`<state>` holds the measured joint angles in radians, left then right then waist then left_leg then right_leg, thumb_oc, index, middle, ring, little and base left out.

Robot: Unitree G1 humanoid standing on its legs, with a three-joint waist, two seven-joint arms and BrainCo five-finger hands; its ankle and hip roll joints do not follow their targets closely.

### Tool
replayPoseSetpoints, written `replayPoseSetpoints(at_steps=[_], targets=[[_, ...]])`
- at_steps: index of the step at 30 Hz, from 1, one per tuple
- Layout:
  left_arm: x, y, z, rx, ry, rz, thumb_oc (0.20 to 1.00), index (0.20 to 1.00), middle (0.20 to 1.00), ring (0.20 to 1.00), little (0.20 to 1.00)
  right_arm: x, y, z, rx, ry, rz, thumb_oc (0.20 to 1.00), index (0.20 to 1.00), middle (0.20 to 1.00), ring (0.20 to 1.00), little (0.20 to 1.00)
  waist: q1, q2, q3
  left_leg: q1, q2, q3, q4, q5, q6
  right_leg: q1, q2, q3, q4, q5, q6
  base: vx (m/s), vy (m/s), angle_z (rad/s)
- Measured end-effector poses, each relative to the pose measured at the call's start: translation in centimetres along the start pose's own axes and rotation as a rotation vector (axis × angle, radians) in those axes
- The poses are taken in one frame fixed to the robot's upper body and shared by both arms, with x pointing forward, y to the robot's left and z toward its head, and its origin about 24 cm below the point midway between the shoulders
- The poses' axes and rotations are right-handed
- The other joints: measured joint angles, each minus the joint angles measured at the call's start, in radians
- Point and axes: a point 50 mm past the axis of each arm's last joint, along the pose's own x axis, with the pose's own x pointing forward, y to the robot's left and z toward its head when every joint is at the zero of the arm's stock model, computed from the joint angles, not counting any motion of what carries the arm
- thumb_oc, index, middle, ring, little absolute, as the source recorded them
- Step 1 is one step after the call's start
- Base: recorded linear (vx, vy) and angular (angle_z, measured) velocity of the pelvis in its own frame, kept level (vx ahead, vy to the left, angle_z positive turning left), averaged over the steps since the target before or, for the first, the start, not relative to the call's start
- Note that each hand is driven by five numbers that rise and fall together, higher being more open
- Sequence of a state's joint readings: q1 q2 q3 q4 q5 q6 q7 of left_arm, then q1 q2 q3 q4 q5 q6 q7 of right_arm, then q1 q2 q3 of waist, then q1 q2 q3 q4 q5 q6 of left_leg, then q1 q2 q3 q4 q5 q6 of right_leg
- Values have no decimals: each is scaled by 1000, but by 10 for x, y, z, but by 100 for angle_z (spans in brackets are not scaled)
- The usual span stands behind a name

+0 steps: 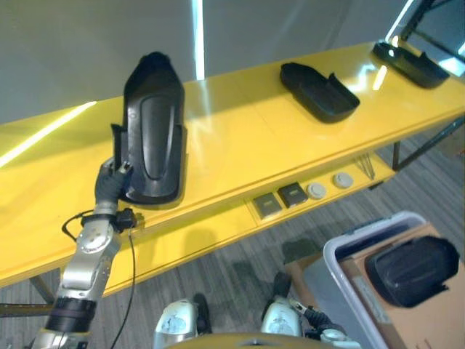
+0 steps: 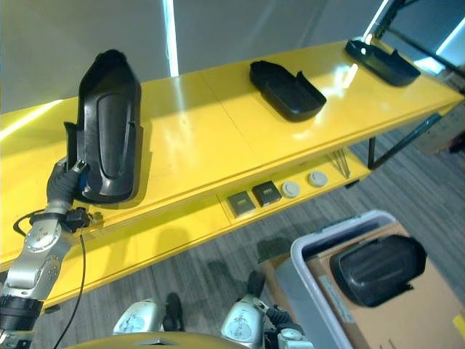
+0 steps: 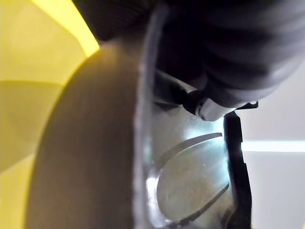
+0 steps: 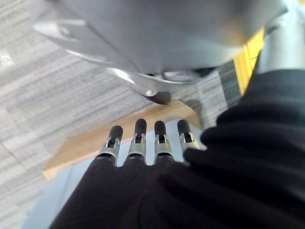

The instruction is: Move parts from the plastic box to the shelf.

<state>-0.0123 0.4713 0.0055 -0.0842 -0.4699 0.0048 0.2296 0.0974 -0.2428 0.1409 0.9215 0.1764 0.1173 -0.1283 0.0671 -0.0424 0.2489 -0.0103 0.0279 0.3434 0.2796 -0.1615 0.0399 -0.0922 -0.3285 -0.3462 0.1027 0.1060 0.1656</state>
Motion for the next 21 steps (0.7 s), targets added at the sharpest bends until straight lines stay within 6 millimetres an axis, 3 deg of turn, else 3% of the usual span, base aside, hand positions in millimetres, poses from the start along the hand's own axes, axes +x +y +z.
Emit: replayPoseSetpoints(at_steps=[1,2,3,5,7,10,16,21], targets=[[-2,-1,-3,-11,12,8,200,200,200,200,200,0,-1,2,-8,-1,3,1000,1000,1000,1000,1000,7,-23,-15,10,-5,-17,-18,2,-19,36,24,-12,11,-2,4,211,-372,30],[-3,-2,-4,-20,21,11,200,200,200,200,200,-1,-3,-7,-10,30,5,1000,1000,1000,1000,1000,5,-15,-12,15,1,-30,-32,11,-34,81,46,-35,18,-16,4,58,-133,66],[-6,-11,-6,-45,35,-10,200,200,200,200,200,-2,-10,-13,4,58,-14,1000,1000,1000,1000,1000,-1,-21,-29,18,34,-19,-57,27,-57,140,89,-74,-57,-6,-30,90,-174,80],[-5,-14,-4,-42,38,-28,200,200,200,200,200,-2,-16,-12,16,56,-39,1000,1000,1000,1000,1000,-31,-10,-33,20,83,75,-76,47,-74,151,106,-116,-70,-14,-48,61,-85,63],[-5,-15,-4,-38,48,-41,200,200,200,200,200,-2,-28,-9,27,49,-80,1000,1000,1000,1000,1000,-49,9,-36,47,104,142,-117,77,-71,162,117,-128,-78,-17,-53,64,-7,12],[0,-16,2,-25,34,-52,200,200,200,200,200,-2,-32,-9,66,60,-101,1000,1000,1000,1000,1000,-77,24,-46,88,92,157,-173,102,-77,167,125,-104,-83,-19,-54,65,6,-16],[12,-17,14,35,9,-57,200,200,200,200,200,-7,-12,-28,56,108,-45,1000,1000,1000,1000,1000,-119,27,-53,113,83,179,-214,128,-78,164,128,-81,-92,-18,-53,35,9,-8],[36,-4,-19,115,217,70,200,200,200,200,200,-9,-10,-36,-6,126,-17,1000,1000,1000,1000,1000,-181,43,-111,144,68,197,-291,166,-85,161,135,-67,-108,-15,-48,48,-4,-9]])
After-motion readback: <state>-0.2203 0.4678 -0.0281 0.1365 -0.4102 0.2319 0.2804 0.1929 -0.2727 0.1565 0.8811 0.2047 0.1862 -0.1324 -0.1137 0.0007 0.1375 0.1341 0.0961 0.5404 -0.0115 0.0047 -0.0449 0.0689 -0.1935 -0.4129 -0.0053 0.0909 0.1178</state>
